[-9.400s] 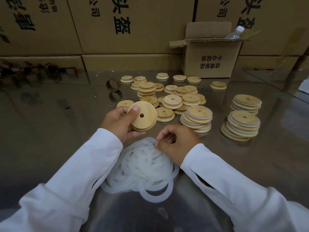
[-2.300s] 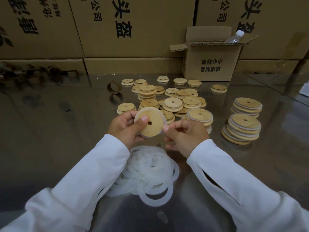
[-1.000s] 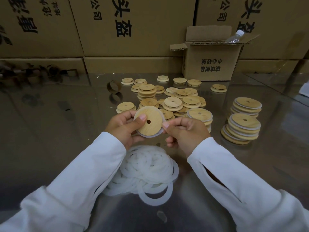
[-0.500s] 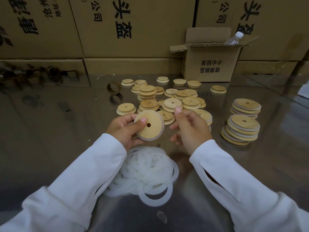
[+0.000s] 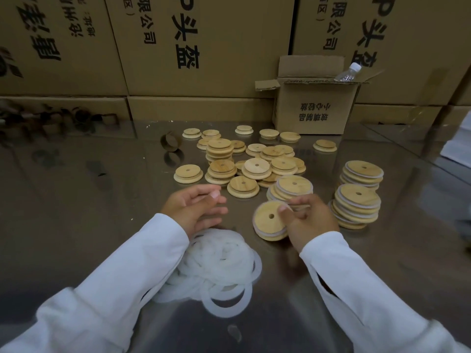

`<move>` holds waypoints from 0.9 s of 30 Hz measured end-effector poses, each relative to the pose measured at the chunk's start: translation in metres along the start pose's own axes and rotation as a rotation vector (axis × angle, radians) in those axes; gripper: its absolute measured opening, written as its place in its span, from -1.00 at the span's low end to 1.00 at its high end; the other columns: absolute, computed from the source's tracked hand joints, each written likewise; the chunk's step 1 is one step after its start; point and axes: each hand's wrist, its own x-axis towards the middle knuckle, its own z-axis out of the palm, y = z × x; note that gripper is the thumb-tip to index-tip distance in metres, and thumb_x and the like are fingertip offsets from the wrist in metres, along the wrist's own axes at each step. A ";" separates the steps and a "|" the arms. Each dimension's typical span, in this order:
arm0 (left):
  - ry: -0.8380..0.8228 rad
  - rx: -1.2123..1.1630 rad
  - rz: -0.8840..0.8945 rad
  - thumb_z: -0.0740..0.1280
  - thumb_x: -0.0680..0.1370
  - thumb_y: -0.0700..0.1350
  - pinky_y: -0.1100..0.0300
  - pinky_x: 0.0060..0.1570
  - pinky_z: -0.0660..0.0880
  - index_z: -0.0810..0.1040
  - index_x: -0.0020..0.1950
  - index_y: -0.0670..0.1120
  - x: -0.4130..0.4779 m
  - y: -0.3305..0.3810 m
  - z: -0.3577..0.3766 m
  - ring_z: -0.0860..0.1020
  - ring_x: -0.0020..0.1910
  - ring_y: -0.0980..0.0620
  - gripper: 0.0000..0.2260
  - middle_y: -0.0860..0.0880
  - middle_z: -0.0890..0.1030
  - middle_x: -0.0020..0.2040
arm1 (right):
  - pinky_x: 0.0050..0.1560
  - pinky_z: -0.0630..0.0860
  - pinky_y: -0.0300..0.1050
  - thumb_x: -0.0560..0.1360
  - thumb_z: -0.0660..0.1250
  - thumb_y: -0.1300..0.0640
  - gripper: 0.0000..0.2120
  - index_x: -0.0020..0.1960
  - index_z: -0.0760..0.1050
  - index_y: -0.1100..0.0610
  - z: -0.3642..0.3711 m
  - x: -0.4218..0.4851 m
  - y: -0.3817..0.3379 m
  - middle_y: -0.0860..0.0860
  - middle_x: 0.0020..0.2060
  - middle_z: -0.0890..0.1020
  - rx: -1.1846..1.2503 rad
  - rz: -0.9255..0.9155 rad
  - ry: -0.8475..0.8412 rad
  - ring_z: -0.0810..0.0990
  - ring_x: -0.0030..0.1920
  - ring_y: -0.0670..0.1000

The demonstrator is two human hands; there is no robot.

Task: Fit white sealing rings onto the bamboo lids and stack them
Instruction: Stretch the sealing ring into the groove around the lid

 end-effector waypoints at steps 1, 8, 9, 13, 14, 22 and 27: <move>0.012 -0.001 0.002 0.29 0.51 -0.20 0.20 -0.18 0.61 0.57 -0.01 -0.09 0.000 0.001 -0.001 0.66 -0.16 -0.01 -0.89 -0.08 0.65 -0.13 | -0.32 0.31 -0.19 0.46 0.32 0.04 -0.87 -0.05 0.39 0.02 -0.003 0.001 0.002 -0.01 -0.27 0.55 -0.072 0.011 0.026 0.50 -0.25 0.00; 0.045 0.161 0.030 0.29 0.52 -0.23 0.11 -0.09 0.56 0.58 -0.04 -0.05 0.010 0.014 0.004 0.62 -0.08 0.02 -0.89 -0.06 0.64 -0.08 | -0.28 0.30 -0.15 0.52 0.15 -0.02 -0.85 -0.08 0.28 0.06 -0.014 0.004 0.010 0.03 -0.29 0.48 -0.468 -0.034 0.054 0.44 -0.26 0.09; 0.041 0.199 0.040 0.30 0.52 -0.23 0.11 -0.07 0.55 0.57 -0.06 -0.03 0.014 0.018 0.008 0.62 -0.07 0.04 -0.89 -0.05 0.64 -0.08 | -0.27 0.31 -0.14 0.52 0.15 -0.03 -0.84 -0.08 0.27 0.06 -0.014 0.005 0.011 0.03 -0.27 0.49 -0.479 -0.046 0.044 0.44 -0.25 0.10; 0.035 0.460 0.092 0.34 0.50 -0.21 0.22 -0.04 0.49 0.56 -0.07 -0.05 0.037 0.027 0.026 0.55 -0.07 0.03 -0.93 -0.03 0.59 -0.10 | -0.32 0.28 -0.14 0.52 0.10 -0.01 -0.83 -0.07 0.20 0.09 -0.011 0.010 0.013 0.04 -0.34 0.44 -0.560 -0.080 0.103 0.43 -0.29 0.12; 0.041 0.533 0.109 0.35 0.49 -0.22 0.31 -0.06 0.45 0.56 -0.04 -0.09 0.044 0.027 0.031 0.54 -0.10 0.05 -0.92 -0.02 0.57 -0.11 | -0.33 0.27 -0.14 0.52 0.09 0.00 -0.82 -0.08 0.17 0.10 -0.011 0.011 0.013 0.03 -0.36 0.41 -0.583 -0.086 0.124 0.42 -0.30 0.11; -0.002 0.957 -0.058 0.39 0.46 -0.10 0.22 0.13 0.32 0.43 0.30 -0.11 0.085 0.013 0.058 0.41 0.27 -0.09 -0.58 -0.11 0.43 0.31 | -0.40 0.19 -0.15 0.52 0.07 0.00 -0.79 -0.12 0.07 0.08 -0.005 0.024 0.010 -0.03 -0.46 0.28 -0.794 -0.102 0.225 0.29 -0.42 0.02; -0.041 1.179 -0.081 0.43 0.42 0.00 0.18 0.10 0.39 0.34 0.36 -0.08 0.095 0.011 0.067 0.44 0.23 -0.09 -0.44 -0.08 0.42 0.29 | -0.45 0.16 -0.18 0.50 0.13 0.05 -0.72 -0.14 0.01 0.08 -0.004 0.027 0.008 -0.03 -0.51 0.28 -0.780 -0.109 0.298 0.21 -0.53 -0.03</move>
